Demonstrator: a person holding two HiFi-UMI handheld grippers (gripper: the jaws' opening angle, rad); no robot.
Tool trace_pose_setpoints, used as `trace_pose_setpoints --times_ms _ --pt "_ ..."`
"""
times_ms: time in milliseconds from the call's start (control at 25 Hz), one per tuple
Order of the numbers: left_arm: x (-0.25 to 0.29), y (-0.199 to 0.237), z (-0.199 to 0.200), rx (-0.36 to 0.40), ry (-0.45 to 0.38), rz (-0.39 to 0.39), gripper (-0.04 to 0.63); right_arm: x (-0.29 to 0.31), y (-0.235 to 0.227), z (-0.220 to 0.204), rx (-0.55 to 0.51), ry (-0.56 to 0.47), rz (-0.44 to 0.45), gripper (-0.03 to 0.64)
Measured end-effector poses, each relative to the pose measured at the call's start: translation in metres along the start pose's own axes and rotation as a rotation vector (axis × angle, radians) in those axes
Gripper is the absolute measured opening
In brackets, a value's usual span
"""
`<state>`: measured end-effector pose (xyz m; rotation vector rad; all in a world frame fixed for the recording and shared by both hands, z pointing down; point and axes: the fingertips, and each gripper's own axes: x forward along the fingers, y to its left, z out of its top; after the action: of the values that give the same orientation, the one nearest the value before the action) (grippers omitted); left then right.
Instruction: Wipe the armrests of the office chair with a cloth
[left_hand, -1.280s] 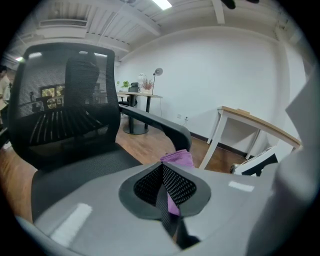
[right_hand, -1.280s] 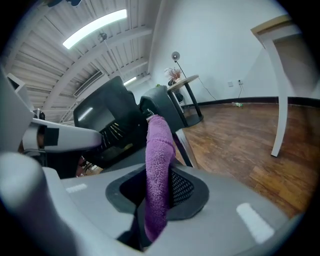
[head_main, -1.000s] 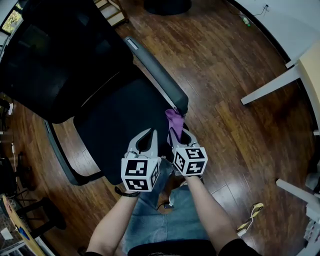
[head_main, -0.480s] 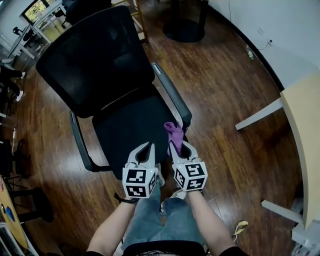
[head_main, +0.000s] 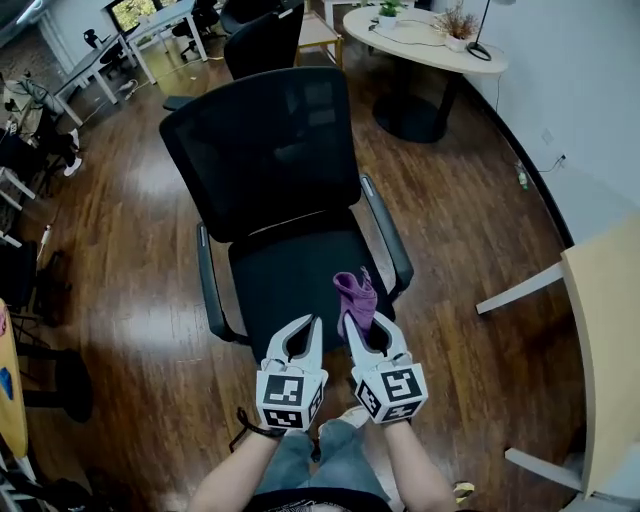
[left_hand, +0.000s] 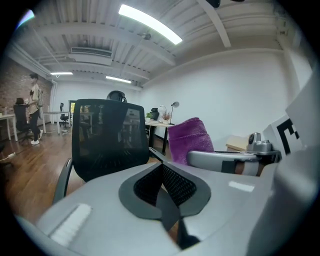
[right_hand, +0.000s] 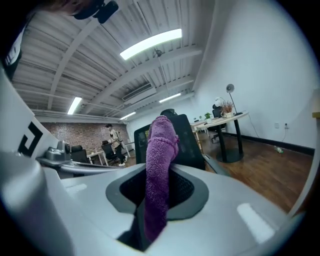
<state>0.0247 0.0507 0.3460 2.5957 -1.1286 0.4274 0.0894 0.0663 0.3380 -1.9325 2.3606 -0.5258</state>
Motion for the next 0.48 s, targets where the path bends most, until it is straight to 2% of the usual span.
trace_pose_setpoints --times_ms 240,480 --pt "-0.070 0.025 0.020 -0.014 -0.066 0.024 0.004 -0.010 0.080 0.033 -0.031 -0.049 0.053 0.074" --pt "-0.132 0.046 0.040 -0.036 -0.152 0.031 0.004 -0.032 0.144 0.044 -0.091 -0.073 0.049 0.071"
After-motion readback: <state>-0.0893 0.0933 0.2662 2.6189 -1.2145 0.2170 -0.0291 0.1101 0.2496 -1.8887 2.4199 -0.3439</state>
